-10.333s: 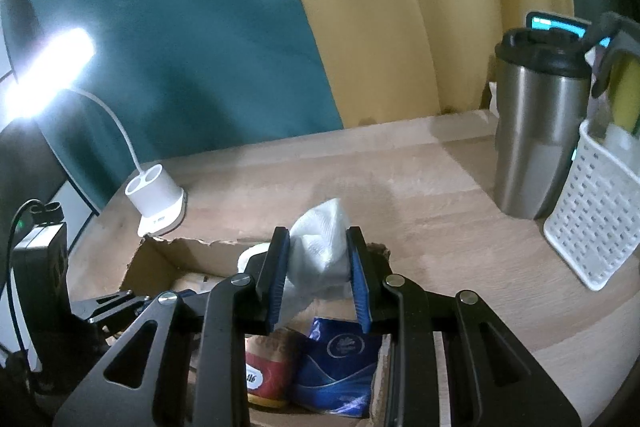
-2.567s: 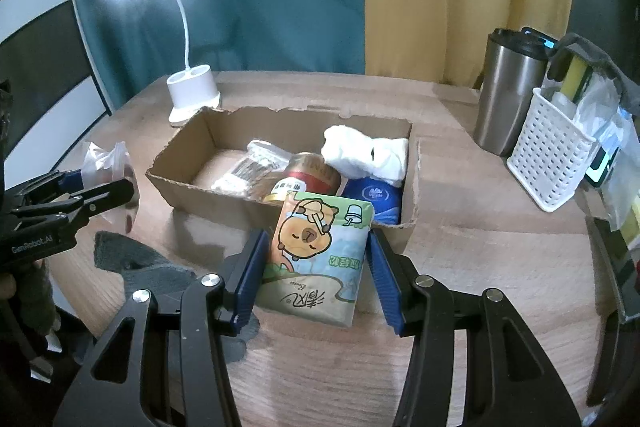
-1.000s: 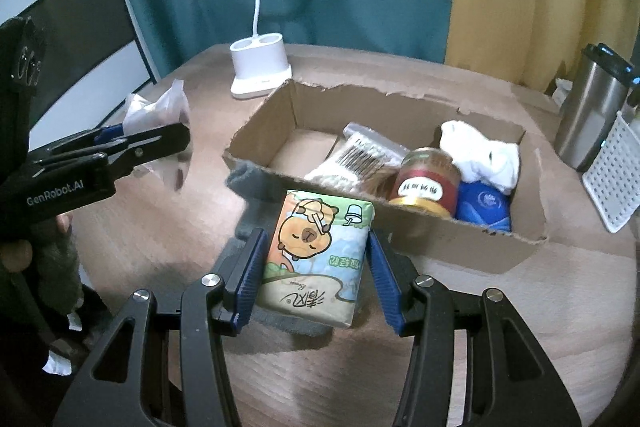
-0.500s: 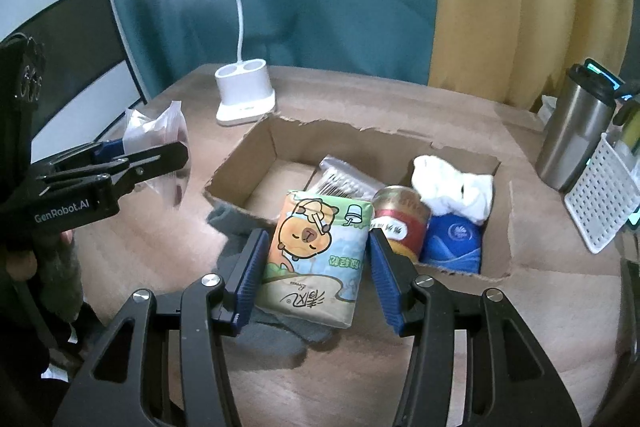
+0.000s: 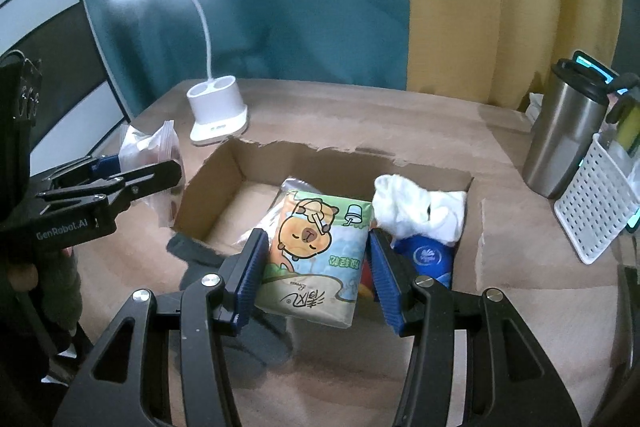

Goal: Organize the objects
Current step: 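Lift the snack bag with the left gripper while the right carries the tissue pack over the box, then lower the snack bag into the box with the left gripper while the right lowers the tissue pack in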

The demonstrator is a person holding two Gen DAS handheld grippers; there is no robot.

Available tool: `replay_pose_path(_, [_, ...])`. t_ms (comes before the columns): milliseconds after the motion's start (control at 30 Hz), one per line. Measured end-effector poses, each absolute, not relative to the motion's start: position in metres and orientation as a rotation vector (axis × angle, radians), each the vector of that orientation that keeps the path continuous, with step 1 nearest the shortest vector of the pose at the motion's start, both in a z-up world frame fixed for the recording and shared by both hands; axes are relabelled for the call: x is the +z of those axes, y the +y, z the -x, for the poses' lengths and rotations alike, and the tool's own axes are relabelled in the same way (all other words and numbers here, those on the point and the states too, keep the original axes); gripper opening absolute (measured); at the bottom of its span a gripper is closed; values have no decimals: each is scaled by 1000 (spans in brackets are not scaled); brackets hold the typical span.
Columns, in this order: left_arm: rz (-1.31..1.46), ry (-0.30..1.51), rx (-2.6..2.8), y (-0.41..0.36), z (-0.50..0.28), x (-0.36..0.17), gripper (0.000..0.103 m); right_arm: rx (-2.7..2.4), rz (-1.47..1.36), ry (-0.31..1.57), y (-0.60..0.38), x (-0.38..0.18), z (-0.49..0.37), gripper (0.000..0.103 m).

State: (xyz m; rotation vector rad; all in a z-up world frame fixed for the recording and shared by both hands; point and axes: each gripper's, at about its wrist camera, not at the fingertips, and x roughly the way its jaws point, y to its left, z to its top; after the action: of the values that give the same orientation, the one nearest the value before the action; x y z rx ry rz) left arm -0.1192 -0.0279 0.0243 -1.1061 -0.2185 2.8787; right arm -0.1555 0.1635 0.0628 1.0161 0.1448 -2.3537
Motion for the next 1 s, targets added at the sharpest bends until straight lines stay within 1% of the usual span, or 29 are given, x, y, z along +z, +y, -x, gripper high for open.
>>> replay_pose_path(1000, [1212,-166,2825,-1,180,-3,64,-2332,-1035,60,176,50,205,54])
